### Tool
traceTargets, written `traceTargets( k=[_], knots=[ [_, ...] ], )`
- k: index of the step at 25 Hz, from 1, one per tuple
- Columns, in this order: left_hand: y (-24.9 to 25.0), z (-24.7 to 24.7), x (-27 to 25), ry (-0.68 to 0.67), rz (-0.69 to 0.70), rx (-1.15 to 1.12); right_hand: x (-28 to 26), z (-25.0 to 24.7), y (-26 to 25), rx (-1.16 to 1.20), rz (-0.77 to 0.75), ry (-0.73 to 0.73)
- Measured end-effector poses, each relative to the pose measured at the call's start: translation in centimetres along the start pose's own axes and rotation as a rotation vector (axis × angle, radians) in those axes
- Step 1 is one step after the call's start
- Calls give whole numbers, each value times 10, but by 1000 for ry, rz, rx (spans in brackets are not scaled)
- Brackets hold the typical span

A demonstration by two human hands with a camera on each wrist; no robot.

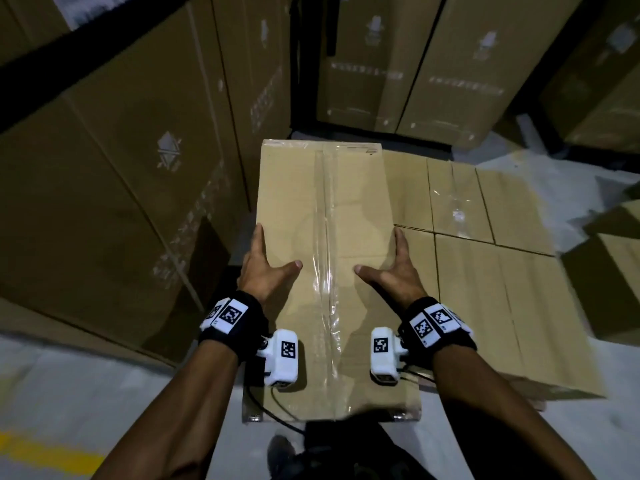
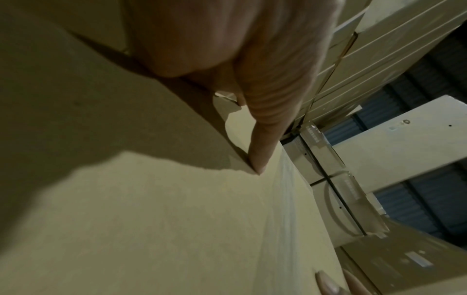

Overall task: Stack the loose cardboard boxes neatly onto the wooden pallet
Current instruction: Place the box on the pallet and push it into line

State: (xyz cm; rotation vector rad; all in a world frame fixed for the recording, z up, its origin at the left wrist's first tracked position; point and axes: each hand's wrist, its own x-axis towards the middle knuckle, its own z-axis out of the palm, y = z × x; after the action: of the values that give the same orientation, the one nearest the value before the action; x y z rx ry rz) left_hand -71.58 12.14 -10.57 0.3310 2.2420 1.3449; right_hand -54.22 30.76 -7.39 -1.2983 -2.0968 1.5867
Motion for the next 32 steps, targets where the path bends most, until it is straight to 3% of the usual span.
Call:
traceTargets(
  k=[8, 17, 32],
  knots=[
    [22, 24, 74, -52, 45, 55, 63, -7, 3, 49, 40, 58],
    [63, 66, 191, -80, 18, 130, 196, -14, -8, 48, 155, 34],
    [80, 68, 259, -226, 85, 56, 228, 3, -34, 45, 202, 157]
  ],
)
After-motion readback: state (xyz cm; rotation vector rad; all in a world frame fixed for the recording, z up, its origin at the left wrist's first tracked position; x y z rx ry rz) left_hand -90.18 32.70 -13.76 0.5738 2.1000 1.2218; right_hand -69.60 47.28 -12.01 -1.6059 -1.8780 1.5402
